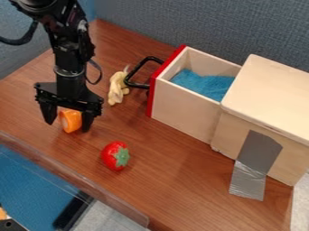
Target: Take the yellow object on the table and put it on the left
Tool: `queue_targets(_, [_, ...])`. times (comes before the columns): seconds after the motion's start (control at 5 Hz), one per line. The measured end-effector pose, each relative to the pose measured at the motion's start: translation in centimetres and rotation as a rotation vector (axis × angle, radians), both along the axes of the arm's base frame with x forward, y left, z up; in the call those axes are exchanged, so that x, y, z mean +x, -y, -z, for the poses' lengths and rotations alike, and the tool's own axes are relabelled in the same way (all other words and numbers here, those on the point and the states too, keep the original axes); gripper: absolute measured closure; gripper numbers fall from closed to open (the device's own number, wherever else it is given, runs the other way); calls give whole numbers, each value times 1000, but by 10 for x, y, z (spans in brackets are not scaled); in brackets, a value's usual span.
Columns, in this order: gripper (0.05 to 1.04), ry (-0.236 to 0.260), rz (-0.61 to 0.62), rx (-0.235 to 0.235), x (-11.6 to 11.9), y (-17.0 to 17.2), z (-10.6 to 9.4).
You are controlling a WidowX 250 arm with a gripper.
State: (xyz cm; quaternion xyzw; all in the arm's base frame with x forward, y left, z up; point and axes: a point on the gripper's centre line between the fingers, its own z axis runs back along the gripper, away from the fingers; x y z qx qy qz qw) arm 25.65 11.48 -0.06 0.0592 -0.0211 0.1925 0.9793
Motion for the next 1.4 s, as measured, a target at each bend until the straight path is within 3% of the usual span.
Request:
queue_targets(0.4, [84,-14,136,8,9,4,-6])
queue_targets(0.8, [83,-75,268,-126,18,6,20])
queue_targets(1.0, [140,-72,277,-141,21,6,20])
queue_targets(1.2, [384,-77,288,-143,16,8,17])
queue_targets(1.4, [396,-27,288,-86,14,-8,-13])
